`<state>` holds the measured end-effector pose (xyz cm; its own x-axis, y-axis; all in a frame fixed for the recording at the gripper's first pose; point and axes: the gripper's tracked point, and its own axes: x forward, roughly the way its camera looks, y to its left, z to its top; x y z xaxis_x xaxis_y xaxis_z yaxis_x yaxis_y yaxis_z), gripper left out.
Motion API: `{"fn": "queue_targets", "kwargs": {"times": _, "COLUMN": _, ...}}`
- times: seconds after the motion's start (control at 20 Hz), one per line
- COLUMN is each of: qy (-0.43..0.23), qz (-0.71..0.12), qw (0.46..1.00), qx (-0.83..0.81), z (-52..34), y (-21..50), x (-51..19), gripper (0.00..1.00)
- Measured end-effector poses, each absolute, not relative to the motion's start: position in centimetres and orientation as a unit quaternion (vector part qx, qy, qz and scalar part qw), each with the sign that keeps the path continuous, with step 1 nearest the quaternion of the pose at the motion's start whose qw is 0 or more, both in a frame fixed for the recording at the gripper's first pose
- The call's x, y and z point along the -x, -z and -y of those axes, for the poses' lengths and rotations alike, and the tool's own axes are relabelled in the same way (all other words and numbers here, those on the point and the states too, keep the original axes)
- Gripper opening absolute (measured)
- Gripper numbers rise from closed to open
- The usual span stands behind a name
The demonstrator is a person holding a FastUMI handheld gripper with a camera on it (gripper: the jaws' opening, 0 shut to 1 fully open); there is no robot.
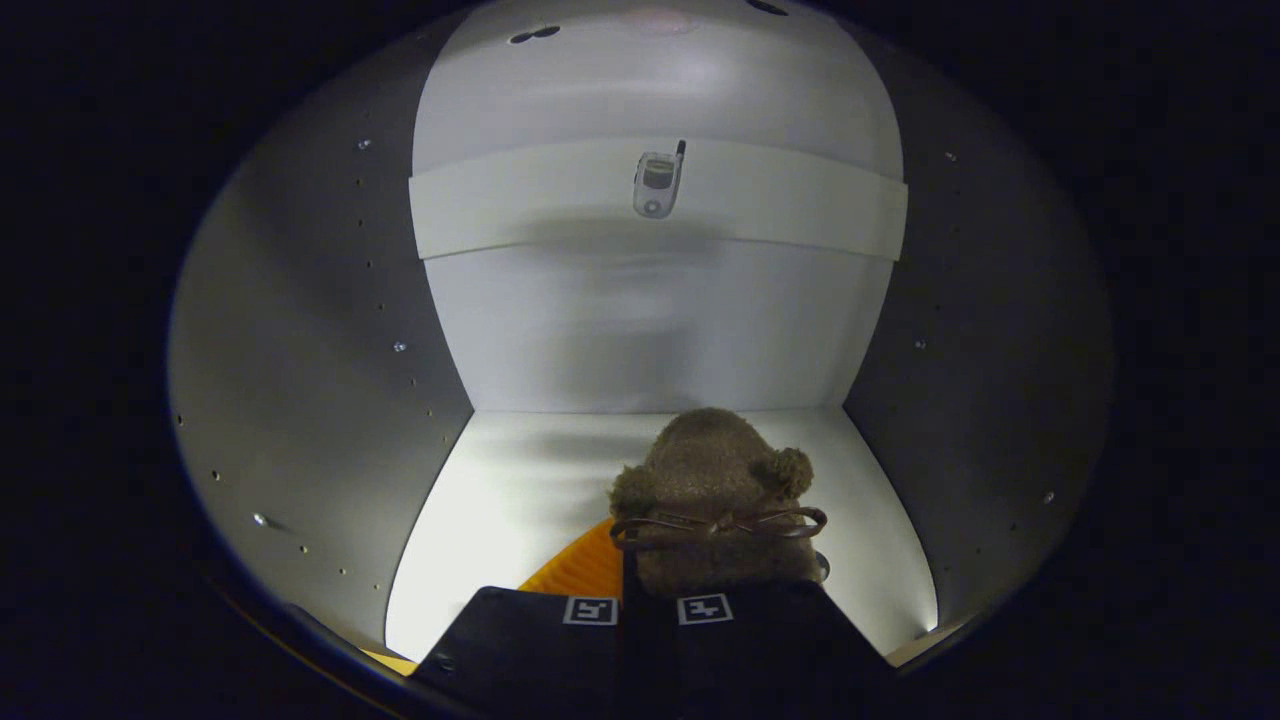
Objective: Open the shoe cabinet door, grab the shoes and put them into the shoe cabinet, then close the shoe cabinet door.
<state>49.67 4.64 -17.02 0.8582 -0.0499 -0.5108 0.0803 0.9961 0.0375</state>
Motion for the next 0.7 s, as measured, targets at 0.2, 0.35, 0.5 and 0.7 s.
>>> {"fn": "queue_targets", "kwargs": {"times": 0.2, "qy": 0.037, "qz": -0.273, "qw": 0.961, "qx": -0.025, "z": -4.7, "y": 17.9, "x": -49.9, "gripper": 0.09}}
{"fn": "queue_targets", "kwargs": {"times": 0.35, "qy": 0.044, "qz": -0.279, "qw": 0.959, "qx": -0.03, "z": -4.6, "y": 18.0, "x": -49.5, "gripper": 0.16}}
{"fn": "queue_targets", "kwargs": {"times": 0.5, "qy": 0.033, "qz": -0.282, "qw": 0.958, "qx": -0.048, "z": -5.2, "y": 17.6, "x": -47.9, "gripper": 0.24}}
{"fn": "queue_targets", "kwargs": {"times": 0.7, "qy": 0.013, "qz": -0.275, "qw": 0.96, "qx": -0.053, "z": -6.2, "y": 16.3, "x": -45.5, "gripper": 0.56}}
